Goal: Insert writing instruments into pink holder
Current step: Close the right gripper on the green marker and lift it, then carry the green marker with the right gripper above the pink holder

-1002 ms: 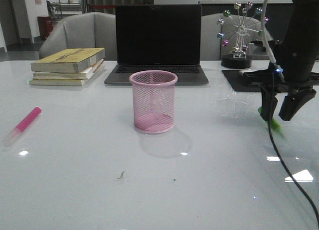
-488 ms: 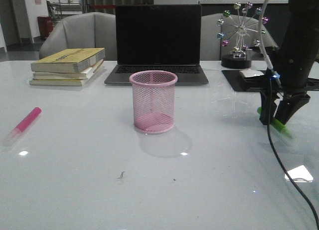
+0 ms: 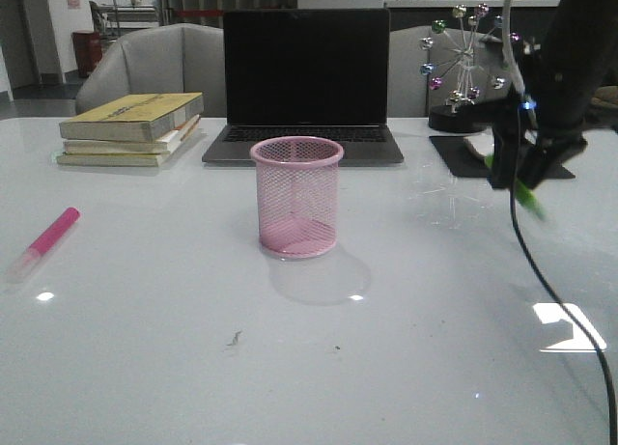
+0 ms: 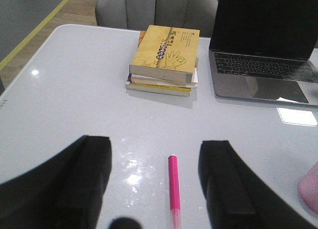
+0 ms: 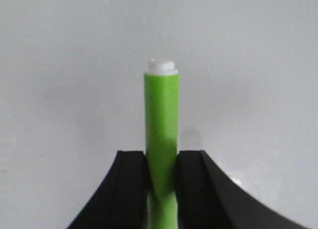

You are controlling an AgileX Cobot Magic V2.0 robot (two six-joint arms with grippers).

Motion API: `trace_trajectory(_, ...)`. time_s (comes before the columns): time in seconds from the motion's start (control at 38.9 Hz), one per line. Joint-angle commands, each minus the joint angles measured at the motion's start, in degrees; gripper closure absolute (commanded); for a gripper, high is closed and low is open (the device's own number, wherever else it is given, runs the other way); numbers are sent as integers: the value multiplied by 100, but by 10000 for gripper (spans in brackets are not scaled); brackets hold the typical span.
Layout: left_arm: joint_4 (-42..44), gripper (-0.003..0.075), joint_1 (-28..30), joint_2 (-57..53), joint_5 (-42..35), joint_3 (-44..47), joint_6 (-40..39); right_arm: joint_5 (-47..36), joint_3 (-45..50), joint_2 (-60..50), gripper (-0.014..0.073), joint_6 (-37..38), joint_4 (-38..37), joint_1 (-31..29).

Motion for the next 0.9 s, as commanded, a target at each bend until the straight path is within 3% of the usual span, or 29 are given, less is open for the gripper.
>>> trace_trajectory(0.0,-69,264,7,-42,-477,-224,-25,-601,-155,-897,573,-54,74,135)
trace_trajectory(0.33,-69,264,7,-42,-477,-224,-25,-2338,-103,-2035,573,-327,74,1208)
trace_trajectory(0.57,-69,264,7,-42,-477,-224,-25,-4442,782,-2042,573,-327,100,2200)
trace_trajectory(0.87,-69,264,7,-42,-477,-224,-25,-5720,1549,-1557,573,-323,382,2588)
